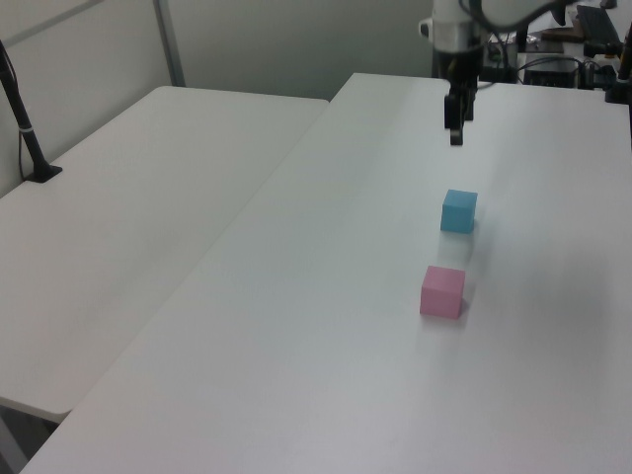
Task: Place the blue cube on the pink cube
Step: 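Move the open gripper down over the light-blue cube, then close the gripper on the light-blue cube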
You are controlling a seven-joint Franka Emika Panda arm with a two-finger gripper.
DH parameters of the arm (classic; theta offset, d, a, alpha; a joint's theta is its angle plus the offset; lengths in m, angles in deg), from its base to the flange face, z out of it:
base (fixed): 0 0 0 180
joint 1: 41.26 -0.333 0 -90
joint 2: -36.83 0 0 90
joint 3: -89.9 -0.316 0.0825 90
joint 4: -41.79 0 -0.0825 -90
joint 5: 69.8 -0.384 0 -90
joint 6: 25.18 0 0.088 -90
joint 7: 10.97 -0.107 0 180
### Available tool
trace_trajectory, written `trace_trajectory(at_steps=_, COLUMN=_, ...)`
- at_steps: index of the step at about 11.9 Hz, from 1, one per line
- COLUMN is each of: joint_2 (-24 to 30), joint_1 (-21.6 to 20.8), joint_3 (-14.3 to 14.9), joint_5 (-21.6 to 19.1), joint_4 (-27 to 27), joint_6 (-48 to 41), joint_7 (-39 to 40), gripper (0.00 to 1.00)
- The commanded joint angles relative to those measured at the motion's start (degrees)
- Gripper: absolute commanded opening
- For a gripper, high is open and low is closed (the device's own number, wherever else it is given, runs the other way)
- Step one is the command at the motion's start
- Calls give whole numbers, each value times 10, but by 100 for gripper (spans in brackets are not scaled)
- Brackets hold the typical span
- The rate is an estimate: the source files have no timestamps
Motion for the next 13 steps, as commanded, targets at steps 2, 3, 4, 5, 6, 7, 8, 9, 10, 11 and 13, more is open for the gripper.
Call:
trace_trajectory(at_steps=2, joint_2=13, joint_1=-70, joint_3=76, joint_5=19, joint_4=121, joint_6=121, joint_7=13, gripper=100)
trace_trajectory(at_steps=3, joint_2=11, joint_1=-77, joint_3=84, joint_5=28, joint_4=140, joint_6=140, joint_7=14, gripper=100)
trace_trajectory(at_steps=4, joint_2=5, joint_1=-77, joint_3=86, joint_5=32, joint_4=154, joint_6=160, joint_7=18, gripper=100)
trace_trajectory(at_steps=5, joint_2=-9, joint_1=-77, joint_3=87, joint_5=34, joint_4=166, joint_6=178, joint_7=23, gripper=100)
trace_trajectory(at_steps=6, joint_2=-27, joint_1=-77, joint_3=87, joint_5=37, joint_4=168, joint_6=193, joint_7=25, gripper=100)
trace_trajectory(at_steps=7, joint_2=-42, joint_1=-76, joint_3=87, joint_5=39, joint_4=168, joint_6=209, joint_7=24, gripper=100)
trace_trajectory(at_steps=8, joint_2=-49, joint_1=-75, joint_3=87, joint_5=39, joint_4=168, joint_6=224, joint_7=21, gripper=100)
trace_trajectory(at_steps=9, joint_2=-50, joint_1=-76, joint_3=87, joint_5=39, joint_4=168, joint_6=227, joint_7=19, gripper=100)
trace_trajectory(at_steps=10, joint_2=-50, joint_1=-77, joint_3=87, joint_5=38, joint_4=168, joint_6=227, joint_7=18, gripper=100)
trace_trajectory(at_steps=11, joint_2=-49, joint_1=-77, joint_3=87, joint_5=38, joint_4=167, joint_6=227, joint_7=17, gripper=100)
trace_trajectory(at_steps=13, joint_2=-50, joint_1=-77, joint_3=87, joint_5=37, joint_4=167, joint_6=227, joint_7=17, gripper=95)
